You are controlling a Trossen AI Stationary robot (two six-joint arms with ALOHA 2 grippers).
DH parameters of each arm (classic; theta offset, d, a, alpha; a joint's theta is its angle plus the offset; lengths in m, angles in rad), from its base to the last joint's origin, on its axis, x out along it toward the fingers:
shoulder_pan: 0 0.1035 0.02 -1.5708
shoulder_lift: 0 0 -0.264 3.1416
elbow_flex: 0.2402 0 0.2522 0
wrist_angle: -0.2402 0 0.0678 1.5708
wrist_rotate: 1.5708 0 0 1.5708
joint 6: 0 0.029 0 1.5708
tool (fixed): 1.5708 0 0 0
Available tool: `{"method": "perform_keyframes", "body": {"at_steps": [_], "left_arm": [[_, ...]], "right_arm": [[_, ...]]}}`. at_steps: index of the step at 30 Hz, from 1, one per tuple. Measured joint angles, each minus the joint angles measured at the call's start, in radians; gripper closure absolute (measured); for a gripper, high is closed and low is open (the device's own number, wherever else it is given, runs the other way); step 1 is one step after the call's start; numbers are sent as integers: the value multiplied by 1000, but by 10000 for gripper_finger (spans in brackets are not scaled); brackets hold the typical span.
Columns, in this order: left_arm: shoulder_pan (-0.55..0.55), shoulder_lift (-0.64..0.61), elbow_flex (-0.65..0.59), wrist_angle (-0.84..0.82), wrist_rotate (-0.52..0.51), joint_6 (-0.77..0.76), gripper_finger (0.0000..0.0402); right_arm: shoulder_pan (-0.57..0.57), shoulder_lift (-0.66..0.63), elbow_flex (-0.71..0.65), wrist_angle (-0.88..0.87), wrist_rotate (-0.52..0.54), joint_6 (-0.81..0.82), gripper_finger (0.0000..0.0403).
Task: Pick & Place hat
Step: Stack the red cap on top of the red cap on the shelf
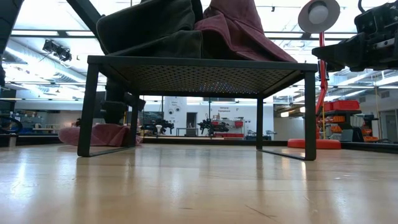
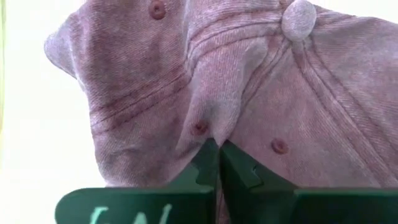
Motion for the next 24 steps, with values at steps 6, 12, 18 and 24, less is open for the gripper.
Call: {"method": "perform_keyframes", "body": {"at_steps": [6, 12, 18, 24], "left_arm": [[0, -14, 0, -20, -1, 0, 397], [0, -52, 37, -94, -1, -6, 399], [0, -100, 85, -151, -2, -31, 400], [0, -146, 134, -218, 1, -59, 400]], "right_arm": [[0, 0, 0, 0, 0, 0, 399], [0, 0, 0, 0, 0, 0, 399], [0, 0, 0, 0, 0, 0, 399], [0, 0, 0, 0, 0, 0, 399]]}}
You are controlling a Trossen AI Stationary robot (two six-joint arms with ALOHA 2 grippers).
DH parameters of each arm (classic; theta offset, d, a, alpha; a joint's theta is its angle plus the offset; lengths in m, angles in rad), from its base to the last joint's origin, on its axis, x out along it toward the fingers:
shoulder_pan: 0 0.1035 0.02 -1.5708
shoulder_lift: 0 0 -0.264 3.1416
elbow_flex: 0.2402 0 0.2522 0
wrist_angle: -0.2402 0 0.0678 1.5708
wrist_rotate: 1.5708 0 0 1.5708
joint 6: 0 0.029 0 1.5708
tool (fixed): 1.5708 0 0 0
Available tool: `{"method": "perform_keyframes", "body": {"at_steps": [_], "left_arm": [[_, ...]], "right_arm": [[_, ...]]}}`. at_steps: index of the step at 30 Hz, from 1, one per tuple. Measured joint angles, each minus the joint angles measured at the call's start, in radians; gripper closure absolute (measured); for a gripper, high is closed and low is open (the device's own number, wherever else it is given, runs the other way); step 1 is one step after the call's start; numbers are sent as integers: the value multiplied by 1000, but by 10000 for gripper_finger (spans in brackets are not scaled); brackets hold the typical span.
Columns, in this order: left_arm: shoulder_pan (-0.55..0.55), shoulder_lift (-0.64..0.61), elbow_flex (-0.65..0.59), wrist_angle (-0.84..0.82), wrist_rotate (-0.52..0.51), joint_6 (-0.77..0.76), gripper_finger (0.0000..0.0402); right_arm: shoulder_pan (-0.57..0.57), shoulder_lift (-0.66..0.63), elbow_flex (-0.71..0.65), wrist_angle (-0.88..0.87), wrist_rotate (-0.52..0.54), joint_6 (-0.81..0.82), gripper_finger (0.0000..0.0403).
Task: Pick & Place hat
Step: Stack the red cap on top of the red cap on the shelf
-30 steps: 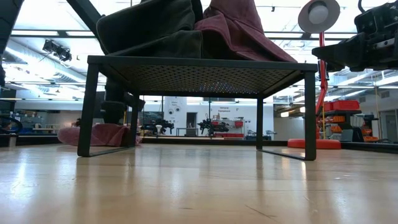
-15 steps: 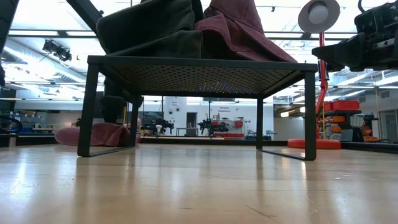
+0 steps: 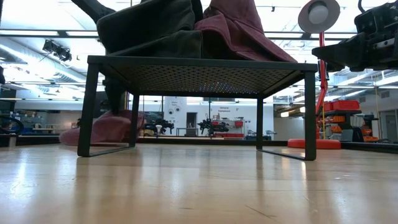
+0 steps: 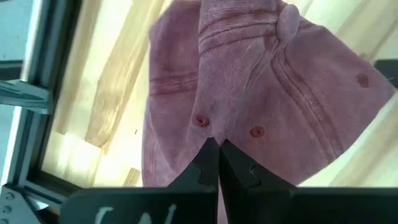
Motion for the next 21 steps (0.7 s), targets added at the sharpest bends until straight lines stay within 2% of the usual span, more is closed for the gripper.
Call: {"method": "perform_keyframes", "body": {"at_steps": [4, 13, 21], "left_arm": [[-2, -44, 21, -19, 43, -26, 401], [-2, -154, 70, -62, 41, -58, 401], [8, -224, 143, -89, -46, -86, 401]], "right_arm": [[0, 0, 0, 0, 0, 0, 399], [0, 0, 0, 0, 0, 0, 399], [0, 0, 0, 0, 0, 0, 399]]}}
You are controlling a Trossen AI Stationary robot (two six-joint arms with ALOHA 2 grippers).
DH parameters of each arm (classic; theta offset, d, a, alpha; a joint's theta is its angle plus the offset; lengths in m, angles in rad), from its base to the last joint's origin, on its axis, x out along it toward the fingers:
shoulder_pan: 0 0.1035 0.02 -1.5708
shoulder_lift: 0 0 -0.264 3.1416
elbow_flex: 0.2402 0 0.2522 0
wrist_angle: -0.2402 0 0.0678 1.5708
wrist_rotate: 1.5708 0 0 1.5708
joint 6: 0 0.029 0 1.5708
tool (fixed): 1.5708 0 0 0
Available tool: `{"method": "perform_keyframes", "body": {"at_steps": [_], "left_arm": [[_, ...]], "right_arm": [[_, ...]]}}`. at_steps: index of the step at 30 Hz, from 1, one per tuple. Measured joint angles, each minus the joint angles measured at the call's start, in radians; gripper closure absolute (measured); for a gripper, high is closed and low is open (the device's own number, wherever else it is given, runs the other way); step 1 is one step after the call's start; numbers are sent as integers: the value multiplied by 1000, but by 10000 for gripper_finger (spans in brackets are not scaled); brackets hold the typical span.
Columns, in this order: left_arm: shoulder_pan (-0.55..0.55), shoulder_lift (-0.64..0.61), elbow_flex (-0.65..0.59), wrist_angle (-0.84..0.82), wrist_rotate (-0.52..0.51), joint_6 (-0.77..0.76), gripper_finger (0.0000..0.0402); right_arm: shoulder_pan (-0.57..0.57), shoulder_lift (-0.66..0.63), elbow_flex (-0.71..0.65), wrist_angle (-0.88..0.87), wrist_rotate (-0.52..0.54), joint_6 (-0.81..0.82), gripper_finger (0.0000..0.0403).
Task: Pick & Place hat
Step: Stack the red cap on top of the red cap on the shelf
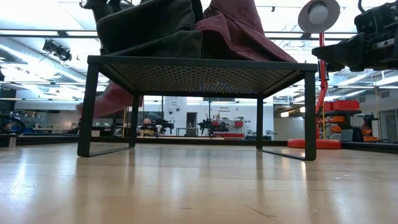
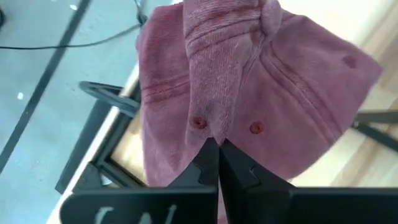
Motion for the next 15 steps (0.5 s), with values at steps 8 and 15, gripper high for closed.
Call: {"method": "perform_keyframes", "body": {"at_steps": [8, 15], "left_arm": [[0, -8, 153, -28, -10, -88, 401], [-19, -8, 283, -47, -16, -113, 401]], "right_arm": [[0, 0, 0, 0, 0, 0, 399], [0, 0, 0, 0, 0, 0, 399]]}}
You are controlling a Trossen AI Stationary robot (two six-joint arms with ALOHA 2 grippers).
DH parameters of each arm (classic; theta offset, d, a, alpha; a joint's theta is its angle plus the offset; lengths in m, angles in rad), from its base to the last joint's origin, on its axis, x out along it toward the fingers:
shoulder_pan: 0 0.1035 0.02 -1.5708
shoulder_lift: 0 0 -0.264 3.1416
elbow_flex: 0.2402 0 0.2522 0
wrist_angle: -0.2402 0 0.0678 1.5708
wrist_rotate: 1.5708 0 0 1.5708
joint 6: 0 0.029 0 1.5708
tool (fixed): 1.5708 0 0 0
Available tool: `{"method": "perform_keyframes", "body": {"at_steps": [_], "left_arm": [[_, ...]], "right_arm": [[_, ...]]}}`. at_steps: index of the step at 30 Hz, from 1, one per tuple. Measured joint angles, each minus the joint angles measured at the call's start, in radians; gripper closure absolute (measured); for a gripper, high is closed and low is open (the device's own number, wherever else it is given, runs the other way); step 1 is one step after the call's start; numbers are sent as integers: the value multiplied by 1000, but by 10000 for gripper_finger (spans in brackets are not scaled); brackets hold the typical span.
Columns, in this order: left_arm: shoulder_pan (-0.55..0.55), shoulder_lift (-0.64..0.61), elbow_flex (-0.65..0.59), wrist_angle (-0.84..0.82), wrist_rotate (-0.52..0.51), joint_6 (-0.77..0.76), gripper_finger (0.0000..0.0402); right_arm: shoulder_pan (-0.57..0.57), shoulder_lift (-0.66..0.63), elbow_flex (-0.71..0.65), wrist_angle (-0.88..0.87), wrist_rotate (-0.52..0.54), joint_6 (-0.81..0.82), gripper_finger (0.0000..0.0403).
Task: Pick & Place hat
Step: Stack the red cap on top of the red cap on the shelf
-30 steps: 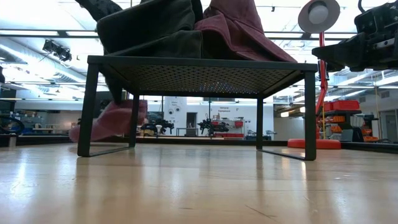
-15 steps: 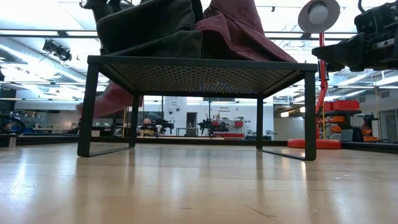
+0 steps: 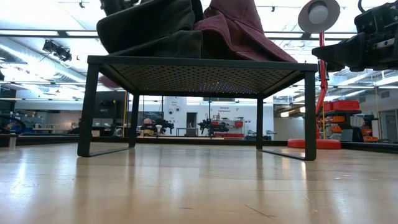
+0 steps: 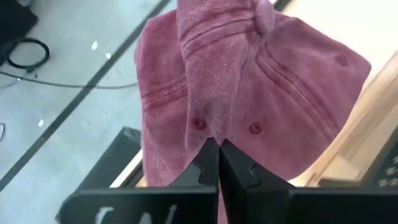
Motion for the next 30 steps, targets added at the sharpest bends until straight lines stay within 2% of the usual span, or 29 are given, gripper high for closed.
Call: {"method": "perform_keyframes", "body": {"at_steps": [20, 30], "left_arm": [[-108, 0, 430, -196, 0, -62, 401], [-245, 0, 504, -233, 48, -63, 401]], "right_arm": [[0, 0, 0, 0, 0, 0, 399], [0, 0, 0, 0, 0, 0, 399]]}}
